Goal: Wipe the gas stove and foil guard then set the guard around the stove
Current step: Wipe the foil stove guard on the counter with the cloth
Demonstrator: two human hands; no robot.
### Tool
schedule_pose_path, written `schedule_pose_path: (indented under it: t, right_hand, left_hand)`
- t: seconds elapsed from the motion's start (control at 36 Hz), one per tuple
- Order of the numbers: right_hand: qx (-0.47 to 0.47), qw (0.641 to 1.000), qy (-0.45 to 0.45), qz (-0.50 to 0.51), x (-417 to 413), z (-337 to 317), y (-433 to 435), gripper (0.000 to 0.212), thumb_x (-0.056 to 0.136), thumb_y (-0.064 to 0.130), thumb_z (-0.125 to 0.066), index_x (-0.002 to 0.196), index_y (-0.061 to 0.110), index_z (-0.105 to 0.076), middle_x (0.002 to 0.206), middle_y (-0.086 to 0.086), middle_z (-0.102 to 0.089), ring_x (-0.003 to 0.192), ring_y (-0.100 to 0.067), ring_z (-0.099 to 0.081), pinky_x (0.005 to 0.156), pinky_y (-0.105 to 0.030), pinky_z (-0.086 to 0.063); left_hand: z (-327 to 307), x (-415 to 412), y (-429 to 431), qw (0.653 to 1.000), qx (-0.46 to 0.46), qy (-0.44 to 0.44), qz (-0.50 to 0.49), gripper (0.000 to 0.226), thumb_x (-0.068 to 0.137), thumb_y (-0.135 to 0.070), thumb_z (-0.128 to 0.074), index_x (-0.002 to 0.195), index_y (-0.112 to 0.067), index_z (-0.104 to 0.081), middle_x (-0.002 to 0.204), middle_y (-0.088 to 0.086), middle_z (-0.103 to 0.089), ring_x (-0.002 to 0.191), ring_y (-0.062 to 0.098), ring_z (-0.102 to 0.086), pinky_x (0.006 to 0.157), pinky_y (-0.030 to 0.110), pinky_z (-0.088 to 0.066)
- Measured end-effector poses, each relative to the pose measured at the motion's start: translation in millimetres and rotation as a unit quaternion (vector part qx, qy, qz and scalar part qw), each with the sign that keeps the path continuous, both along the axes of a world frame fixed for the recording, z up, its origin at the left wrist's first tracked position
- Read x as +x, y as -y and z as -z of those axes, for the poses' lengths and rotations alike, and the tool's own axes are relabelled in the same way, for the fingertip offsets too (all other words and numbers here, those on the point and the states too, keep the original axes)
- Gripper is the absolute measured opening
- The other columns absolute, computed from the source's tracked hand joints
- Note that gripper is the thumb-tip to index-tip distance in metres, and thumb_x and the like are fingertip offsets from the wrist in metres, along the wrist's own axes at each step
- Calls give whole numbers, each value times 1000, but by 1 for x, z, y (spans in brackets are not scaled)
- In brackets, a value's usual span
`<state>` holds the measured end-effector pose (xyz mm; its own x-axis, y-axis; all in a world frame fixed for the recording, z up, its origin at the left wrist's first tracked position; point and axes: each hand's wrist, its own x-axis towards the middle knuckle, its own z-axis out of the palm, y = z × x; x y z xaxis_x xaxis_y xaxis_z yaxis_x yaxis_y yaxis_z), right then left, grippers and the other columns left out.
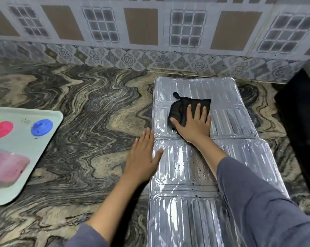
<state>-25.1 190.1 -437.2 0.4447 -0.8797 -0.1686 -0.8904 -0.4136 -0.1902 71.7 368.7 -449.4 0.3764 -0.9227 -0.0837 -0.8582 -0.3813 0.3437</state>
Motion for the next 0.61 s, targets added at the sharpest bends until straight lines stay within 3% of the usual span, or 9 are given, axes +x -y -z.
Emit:
schedule_pose_path:
  t: [0.25,0.61]
  right_hand:
    - [24,999,2,-41,16,-5,-7,113,66,89,-28,148,22,12,156,-14,19,143,-33,19,116,-51,8]
    - [14,990,35,-134,44,-1,-18,62,97,49,-25,150,25,-2,159,-5,8,145,-24,10,118,-44,3]
  left_hand:
    - [3,-4,0,1000,10,17,-8,60,97,-46,-9,146,-18,12,154,-3,19,142,8,19,117,30,10]
    - [5,-7,1,999,-4,15,-33,59,97,-43,-10,147,-17,10,156,-2,15,142,7,15,119,32,6]
